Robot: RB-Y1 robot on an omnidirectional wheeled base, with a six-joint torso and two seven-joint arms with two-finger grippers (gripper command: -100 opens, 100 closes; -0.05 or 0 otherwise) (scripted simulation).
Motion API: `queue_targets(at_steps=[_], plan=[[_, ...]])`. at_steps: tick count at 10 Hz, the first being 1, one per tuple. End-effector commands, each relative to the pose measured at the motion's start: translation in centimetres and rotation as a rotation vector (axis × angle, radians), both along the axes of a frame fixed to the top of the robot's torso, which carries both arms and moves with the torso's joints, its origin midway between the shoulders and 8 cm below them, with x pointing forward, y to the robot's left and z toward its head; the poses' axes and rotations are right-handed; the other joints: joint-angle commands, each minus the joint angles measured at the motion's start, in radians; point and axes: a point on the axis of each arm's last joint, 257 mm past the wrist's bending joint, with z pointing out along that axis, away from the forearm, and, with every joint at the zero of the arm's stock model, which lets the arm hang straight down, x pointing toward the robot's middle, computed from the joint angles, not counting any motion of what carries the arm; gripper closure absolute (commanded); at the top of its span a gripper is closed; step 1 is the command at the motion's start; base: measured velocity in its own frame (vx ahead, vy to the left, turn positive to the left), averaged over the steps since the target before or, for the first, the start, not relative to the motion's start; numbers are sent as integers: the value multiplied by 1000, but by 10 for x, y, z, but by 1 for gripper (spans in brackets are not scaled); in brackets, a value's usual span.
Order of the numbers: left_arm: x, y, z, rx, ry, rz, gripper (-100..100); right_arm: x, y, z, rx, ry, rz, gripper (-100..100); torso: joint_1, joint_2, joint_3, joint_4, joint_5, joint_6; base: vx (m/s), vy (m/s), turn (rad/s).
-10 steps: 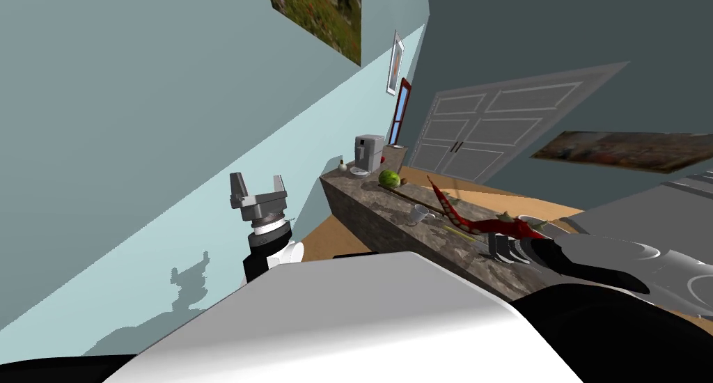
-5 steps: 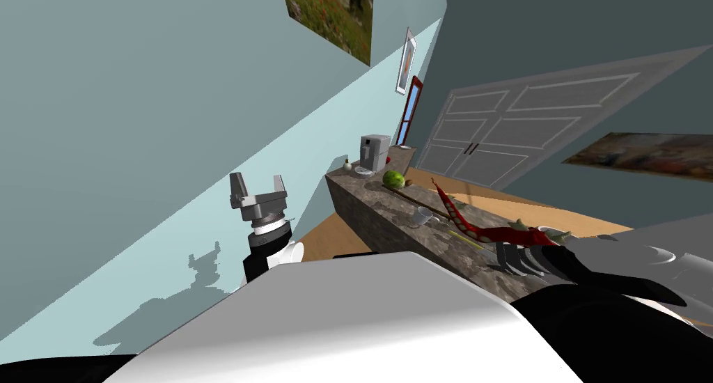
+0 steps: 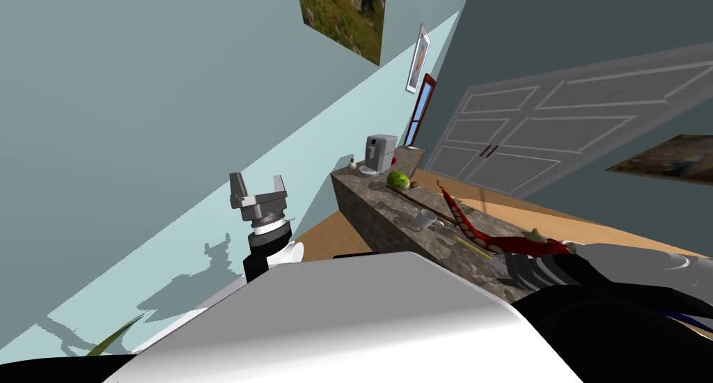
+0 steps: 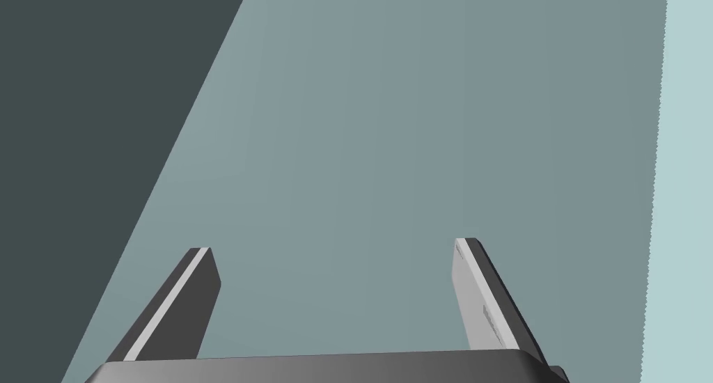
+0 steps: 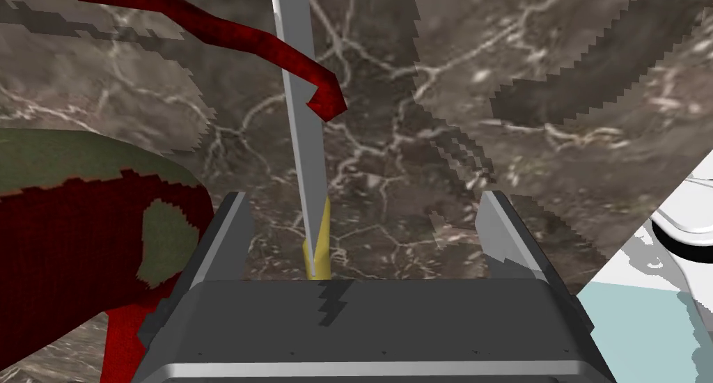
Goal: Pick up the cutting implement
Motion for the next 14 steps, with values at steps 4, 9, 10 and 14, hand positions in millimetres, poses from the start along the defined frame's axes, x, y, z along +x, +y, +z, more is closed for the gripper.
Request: queue_targets(at_steps=[4, 9, 10, 14], plan=[[0, 0, 0, 0, 0, 0, 0, -33, 8, 1, 55, 86, -73, -100, -1, 0, 0, 0, 0, 0, -24, -35, 153], [0, 0, 0, 0, 0, 0, 0, -22, 11, -5, 56, 81, -100, -100, 0, 4, 2, 1, 0, 0, -67, -21, 107], [0, 0, 0, 0, 0, 0, 0, -22, 11, -5, 59, 82, -126, -100, -2, 7, 4, 1, 0, 0, -126, -34, 103], [0, 0, 0, 0, 0, 0, 0, -13, 13, -10, 63, 81, -179, -100, 0, 6, 3, 1, 0, 0, -110, -19, 145]])
